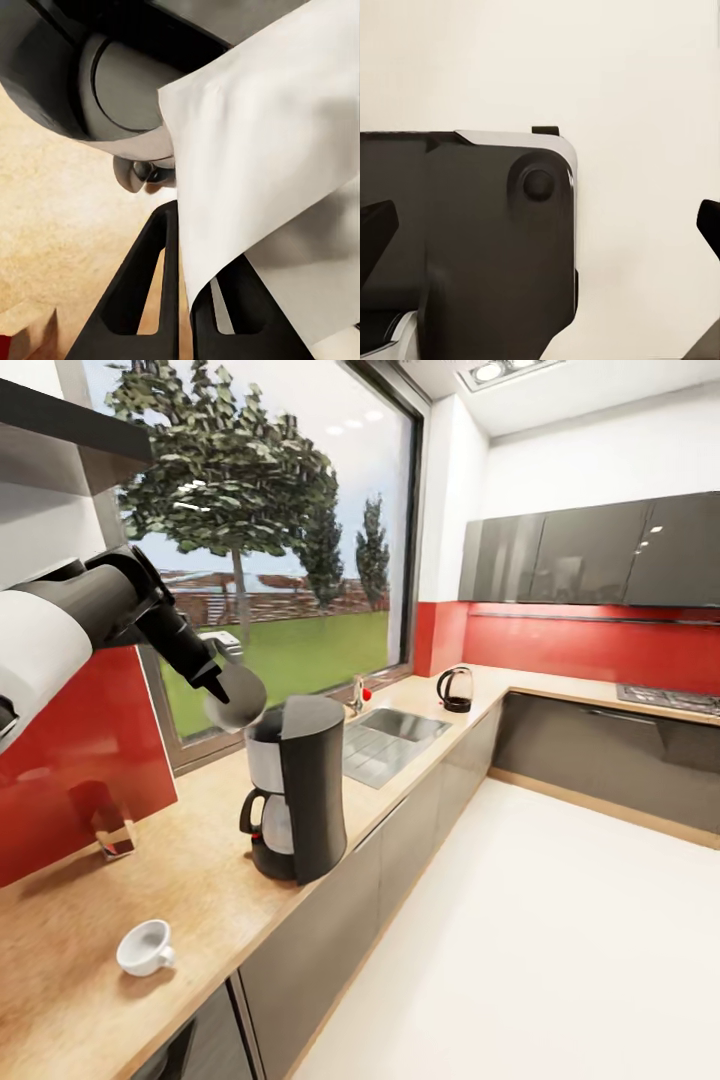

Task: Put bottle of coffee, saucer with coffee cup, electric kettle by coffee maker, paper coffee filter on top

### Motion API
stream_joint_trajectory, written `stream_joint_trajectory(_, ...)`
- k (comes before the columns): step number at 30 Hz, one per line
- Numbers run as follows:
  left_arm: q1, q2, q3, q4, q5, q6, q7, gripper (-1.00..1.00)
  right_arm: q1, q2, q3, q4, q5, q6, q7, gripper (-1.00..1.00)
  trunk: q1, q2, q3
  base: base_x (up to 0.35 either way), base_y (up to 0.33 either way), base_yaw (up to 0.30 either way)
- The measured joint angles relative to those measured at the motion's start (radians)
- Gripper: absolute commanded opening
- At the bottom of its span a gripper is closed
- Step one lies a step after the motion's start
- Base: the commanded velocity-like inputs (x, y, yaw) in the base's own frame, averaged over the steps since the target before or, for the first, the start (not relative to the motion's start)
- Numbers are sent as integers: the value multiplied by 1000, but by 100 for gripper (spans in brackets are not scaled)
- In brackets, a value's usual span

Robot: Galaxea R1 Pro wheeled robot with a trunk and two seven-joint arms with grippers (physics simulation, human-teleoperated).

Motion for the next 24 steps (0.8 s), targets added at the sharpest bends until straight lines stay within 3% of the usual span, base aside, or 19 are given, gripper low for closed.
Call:
stream_joint_trajectory(11, -6, 2, 3, -2, 0, -1, 0, -100, 0, 0, 0, -1, 0, 0, 1, 100, 0, 0, 2, 0, 0, -47)
stream_joint_trajectory(17, 7, 1, 3, 2, 25, 4, -3, -100, -2, 8, 0, -27, 0, 0, -1, 100, 0, 0, 2, 0, 0, 0)
stream_joint_trajectory(24, 6, 7, 5, -1, 24, 50, -3, -100, -3, 6, 0, -35, 0, 0, -1, 100, 0, 0, 3, 17, 133, -31)
